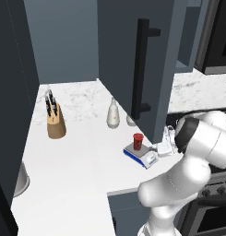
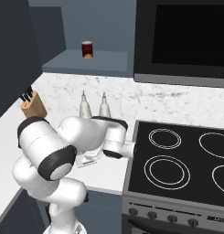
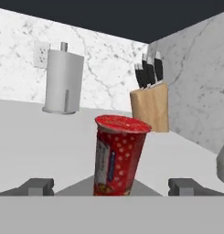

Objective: Pick the yogurt and place it on the digital scale for weighing, and close the cabinet.

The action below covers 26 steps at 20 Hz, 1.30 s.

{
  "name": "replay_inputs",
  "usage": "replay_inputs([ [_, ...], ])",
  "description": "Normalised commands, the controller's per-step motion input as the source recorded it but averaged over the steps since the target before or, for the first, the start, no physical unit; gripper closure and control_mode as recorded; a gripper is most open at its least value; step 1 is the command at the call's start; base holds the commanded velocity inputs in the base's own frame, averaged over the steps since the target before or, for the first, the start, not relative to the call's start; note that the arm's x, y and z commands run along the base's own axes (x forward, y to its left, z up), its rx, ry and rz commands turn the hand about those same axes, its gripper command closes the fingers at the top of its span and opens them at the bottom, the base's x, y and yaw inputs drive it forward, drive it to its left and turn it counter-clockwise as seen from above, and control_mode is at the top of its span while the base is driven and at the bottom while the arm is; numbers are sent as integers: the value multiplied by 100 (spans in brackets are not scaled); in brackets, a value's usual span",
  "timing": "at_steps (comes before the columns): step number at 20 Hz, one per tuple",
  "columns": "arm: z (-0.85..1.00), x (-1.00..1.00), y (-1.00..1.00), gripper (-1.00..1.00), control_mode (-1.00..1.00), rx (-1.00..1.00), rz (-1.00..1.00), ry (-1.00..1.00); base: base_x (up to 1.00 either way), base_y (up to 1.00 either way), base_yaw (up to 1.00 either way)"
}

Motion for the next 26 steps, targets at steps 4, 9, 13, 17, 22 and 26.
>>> replay_inputs([
  [4, 78, -29, -1, -100, -100, -2, 0, -21, 0, 0, 0],
  [9, 100, -45, 0, -100, -100, -8, 0, -24, 0, 0, 0],
  [13, 99, -52, 1, -100, -100, -10, 0, -22, 0, 0, 0],
  [17, 100, -66, 12, -100, -100, 0, -8, -27, 0, 0, 0],
  [22, 100, -81, 19, -100, -100, -2, -11, -26, 0, 0, 0],
  [26, 97, -87, 24, -100, -100, -9, -8, -15, 0, 0, 0],
])
